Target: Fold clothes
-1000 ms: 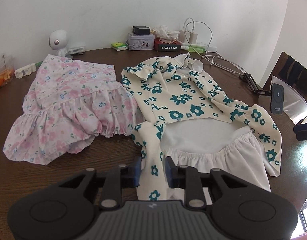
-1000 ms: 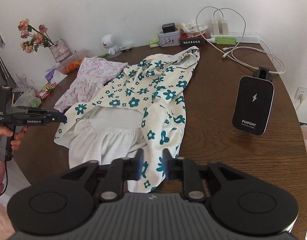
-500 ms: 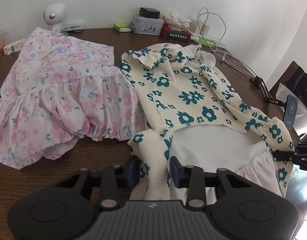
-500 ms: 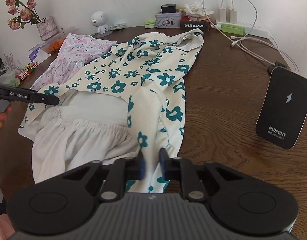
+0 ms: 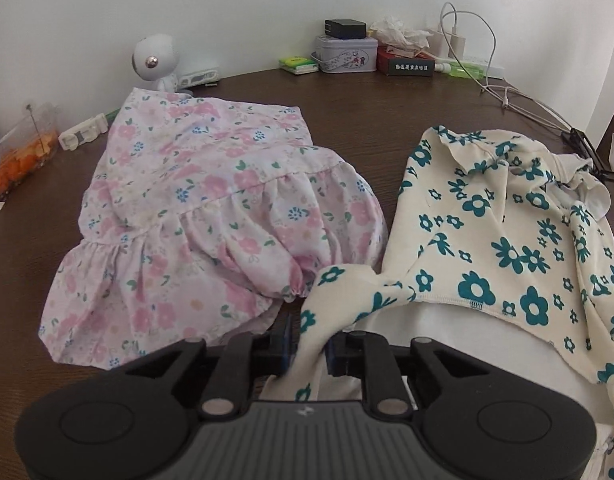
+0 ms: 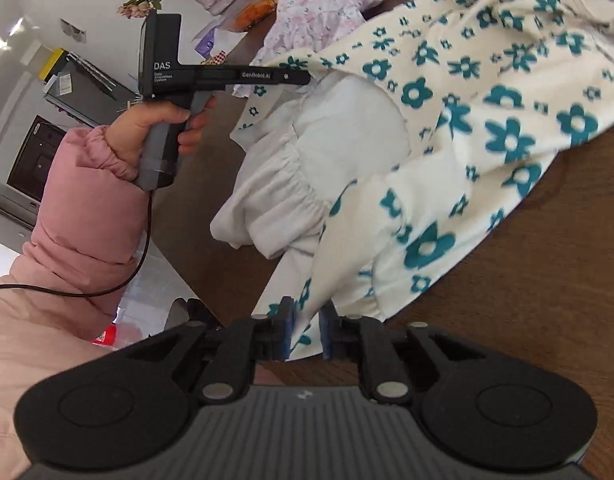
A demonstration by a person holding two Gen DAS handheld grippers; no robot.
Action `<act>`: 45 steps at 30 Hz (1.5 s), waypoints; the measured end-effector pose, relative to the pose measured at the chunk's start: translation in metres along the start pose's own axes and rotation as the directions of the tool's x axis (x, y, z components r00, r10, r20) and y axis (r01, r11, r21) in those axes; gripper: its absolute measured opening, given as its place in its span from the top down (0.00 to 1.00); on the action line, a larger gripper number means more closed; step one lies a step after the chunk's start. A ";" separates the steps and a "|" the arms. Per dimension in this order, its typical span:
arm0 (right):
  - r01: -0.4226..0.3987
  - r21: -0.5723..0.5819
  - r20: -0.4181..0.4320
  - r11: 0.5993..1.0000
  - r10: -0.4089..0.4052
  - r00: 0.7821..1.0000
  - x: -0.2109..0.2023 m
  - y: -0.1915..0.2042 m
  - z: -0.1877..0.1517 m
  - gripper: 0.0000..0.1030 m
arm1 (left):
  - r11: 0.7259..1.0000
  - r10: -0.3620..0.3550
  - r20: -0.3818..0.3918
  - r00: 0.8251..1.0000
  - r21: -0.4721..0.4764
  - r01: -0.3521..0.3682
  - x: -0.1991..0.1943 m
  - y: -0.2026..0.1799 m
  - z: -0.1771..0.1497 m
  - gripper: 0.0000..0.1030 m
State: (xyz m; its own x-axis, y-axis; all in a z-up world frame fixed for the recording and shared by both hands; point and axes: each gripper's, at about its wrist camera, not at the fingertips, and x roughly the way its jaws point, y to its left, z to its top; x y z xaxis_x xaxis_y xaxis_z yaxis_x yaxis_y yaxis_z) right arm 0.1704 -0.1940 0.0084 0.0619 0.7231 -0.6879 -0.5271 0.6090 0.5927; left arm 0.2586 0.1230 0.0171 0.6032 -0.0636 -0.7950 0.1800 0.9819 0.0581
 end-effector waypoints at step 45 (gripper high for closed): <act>0.681 -0.029 0.397 0.732 -0.616 0.680 -0.079 -0.130 0.092 0.26 | 0.695 -0.281 -0.096 0.955 0.666 0.271 0.130 -0.249 0.146 0.96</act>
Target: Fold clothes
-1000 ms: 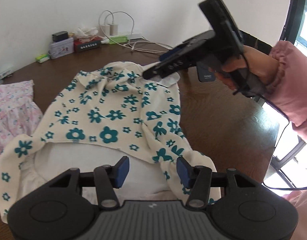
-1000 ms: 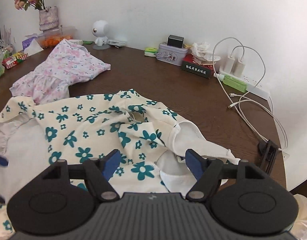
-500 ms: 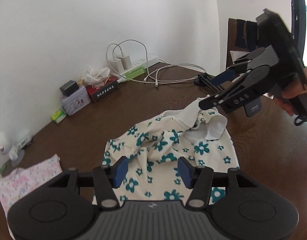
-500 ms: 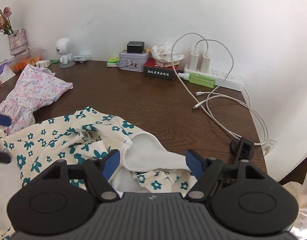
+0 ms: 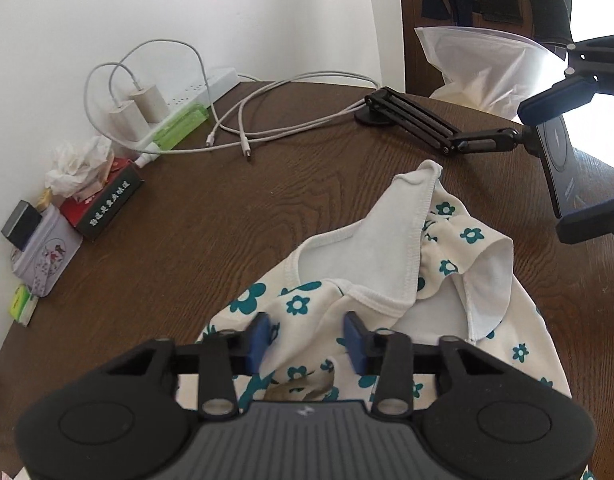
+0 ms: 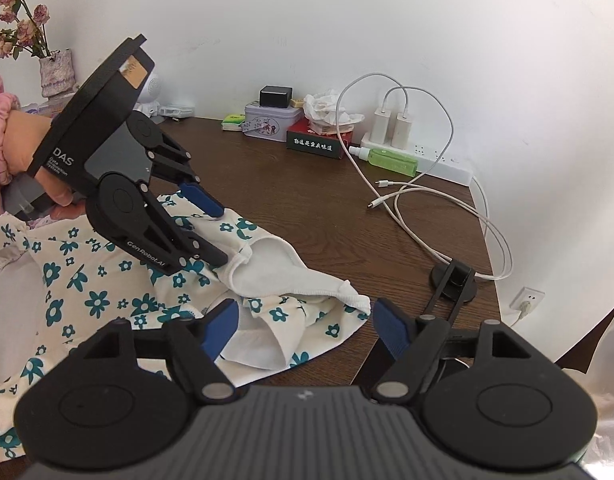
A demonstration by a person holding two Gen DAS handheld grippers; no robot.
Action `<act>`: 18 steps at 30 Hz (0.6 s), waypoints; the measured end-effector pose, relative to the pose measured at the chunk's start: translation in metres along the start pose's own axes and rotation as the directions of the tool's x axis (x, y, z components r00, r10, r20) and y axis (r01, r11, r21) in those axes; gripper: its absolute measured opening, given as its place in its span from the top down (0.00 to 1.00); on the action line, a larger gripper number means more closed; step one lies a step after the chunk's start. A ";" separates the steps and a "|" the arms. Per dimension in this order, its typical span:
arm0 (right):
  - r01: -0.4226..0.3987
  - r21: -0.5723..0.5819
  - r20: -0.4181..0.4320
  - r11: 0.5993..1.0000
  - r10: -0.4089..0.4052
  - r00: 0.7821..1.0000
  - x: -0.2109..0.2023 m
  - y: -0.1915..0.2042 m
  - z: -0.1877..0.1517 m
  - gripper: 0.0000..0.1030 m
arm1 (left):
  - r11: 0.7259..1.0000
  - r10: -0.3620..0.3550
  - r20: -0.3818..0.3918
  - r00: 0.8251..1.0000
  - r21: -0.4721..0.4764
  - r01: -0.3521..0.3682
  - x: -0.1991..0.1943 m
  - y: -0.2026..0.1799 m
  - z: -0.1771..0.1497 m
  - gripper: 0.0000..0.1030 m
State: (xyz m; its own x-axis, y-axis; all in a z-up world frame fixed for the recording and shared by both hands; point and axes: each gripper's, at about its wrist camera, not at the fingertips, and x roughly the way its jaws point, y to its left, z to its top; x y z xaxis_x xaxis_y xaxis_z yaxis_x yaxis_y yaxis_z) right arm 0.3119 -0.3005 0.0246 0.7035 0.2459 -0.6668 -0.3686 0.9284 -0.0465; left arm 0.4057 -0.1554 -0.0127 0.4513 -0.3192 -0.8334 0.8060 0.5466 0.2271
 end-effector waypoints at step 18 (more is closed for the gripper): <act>-0.119 0.178 0.023 0.977 0.117 0.993 0.042 -0.007 0.011 0.26 | 0.946 0.288 0.304 0.908 -0.237 -0.221 -0.133 0.045 -0.079 0.97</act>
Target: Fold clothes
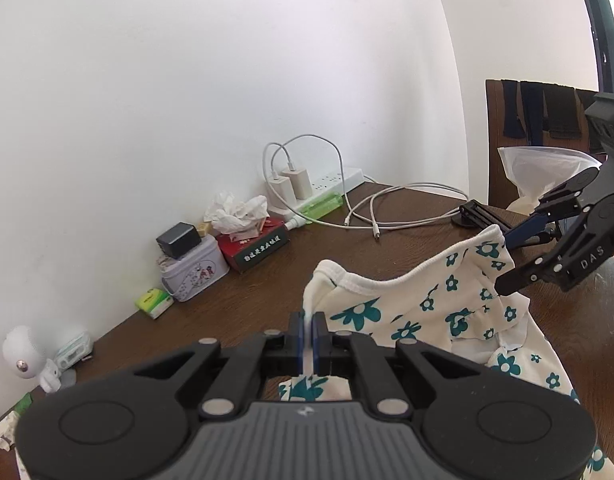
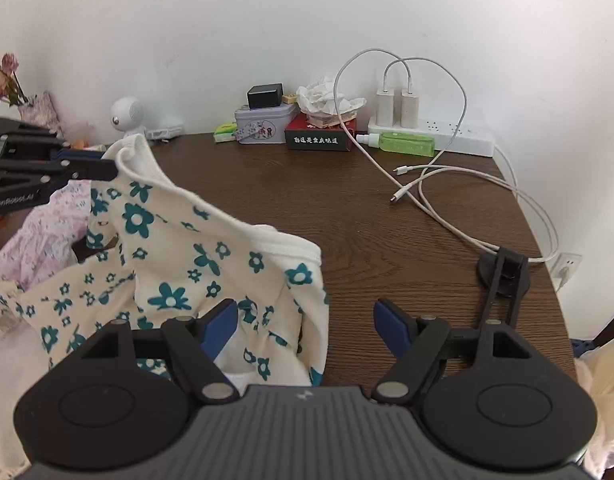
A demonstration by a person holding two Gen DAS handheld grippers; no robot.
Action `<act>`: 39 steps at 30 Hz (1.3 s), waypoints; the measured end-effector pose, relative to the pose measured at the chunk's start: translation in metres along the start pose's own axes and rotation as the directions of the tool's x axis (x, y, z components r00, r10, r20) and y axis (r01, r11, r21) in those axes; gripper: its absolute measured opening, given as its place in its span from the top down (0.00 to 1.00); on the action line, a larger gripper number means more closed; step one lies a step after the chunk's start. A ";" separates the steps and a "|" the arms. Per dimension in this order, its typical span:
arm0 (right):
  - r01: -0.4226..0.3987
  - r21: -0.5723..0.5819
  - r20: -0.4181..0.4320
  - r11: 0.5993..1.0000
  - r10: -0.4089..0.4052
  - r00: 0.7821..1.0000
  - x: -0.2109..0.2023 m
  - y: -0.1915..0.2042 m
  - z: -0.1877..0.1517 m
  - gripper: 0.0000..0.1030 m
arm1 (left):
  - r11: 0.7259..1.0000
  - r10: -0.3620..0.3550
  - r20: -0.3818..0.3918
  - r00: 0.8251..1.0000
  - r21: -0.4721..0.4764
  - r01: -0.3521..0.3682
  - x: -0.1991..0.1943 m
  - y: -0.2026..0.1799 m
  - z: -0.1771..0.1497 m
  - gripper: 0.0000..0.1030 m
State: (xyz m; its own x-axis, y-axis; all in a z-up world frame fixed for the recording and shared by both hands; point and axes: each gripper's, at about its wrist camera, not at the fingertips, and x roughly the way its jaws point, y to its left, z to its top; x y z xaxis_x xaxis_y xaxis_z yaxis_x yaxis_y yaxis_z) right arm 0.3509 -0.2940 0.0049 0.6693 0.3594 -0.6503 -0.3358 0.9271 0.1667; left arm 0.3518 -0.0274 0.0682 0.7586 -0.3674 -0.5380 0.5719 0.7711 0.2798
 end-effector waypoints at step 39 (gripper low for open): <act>-0.232 -0.466 -0.275 0.854 0.109 0.955 -0.001 0.075 0.032 0.22 | 0.997 0.076 -0.078 0.994 0.025 -0.075 -0.003 -0.007 -0.019 0.97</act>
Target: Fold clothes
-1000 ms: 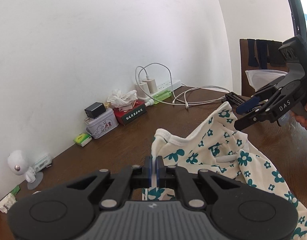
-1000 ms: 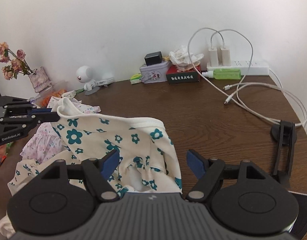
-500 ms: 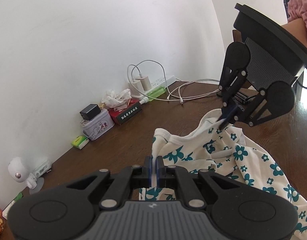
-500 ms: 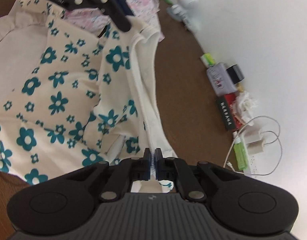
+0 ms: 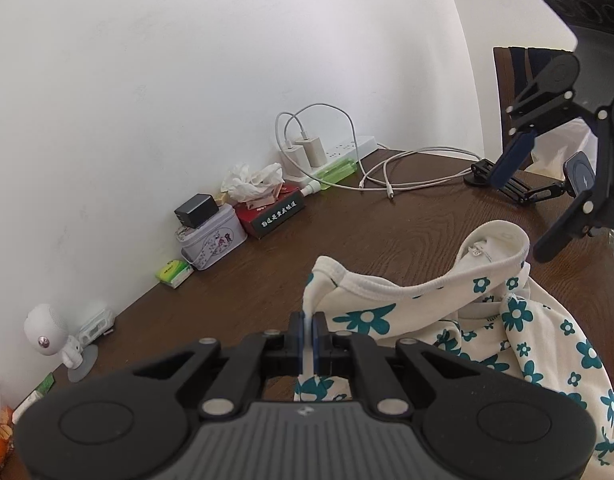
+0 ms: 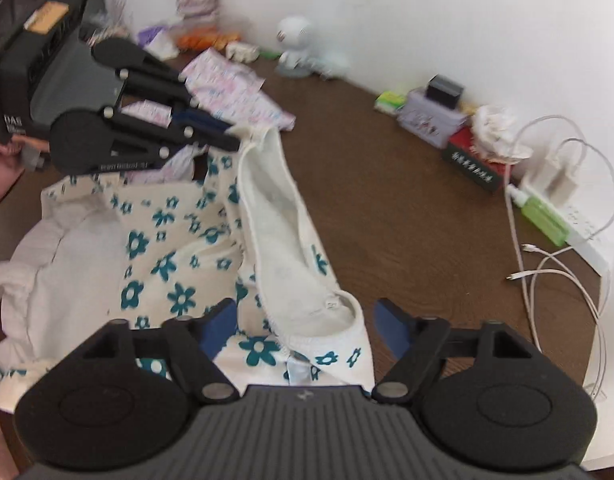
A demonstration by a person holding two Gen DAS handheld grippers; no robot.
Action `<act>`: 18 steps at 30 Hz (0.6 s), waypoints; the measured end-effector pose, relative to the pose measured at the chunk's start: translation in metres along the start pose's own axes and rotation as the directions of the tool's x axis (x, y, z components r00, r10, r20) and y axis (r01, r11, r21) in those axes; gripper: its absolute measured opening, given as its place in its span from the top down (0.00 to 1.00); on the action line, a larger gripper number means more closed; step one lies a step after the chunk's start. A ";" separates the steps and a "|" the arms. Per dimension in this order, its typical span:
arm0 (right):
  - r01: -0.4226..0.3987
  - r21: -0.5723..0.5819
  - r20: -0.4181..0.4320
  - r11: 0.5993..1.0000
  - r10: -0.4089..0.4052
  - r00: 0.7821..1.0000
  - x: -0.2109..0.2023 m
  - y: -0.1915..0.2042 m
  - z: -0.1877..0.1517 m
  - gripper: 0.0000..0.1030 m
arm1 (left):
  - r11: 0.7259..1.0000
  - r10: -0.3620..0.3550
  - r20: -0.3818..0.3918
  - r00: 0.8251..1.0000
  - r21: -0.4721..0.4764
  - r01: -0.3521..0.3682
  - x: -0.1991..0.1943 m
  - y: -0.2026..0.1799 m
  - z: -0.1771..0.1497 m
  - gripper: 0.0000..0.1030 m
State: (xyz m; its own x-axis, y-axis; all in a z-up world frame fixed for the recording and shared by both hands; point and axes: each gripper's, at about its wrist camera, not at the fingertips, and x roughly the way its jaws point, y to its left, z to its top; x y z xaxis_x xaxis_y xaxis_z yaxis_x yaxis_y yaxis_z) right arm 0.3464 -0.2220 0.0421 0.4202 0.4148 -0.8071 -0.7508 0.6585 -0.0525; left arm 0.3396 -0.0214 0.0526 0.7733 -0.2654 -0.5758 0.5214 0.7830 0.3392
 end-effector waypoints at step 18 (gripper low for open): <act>0.378 -0.658 0.177 0.651 -0.355 0.918 0.042 0.107 -0.022 0.44 | 1.000 0.007 -0.014 1.000 0.008 -0.006 -0.002 -0.002 0.006 0.97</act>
State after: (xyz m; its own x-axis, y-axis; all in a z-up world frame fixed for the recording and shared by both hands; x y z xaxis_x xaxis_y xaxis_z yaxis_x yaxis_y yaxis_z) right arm 0.2725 -0.1483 -0.0105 0.7421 0.2581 -0.6186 -0.6654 0.1725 -0.7263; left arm 0.3388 -0.0258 0.0571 0.7714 -0.2522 -0.5842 0.5193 0.7802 0.3488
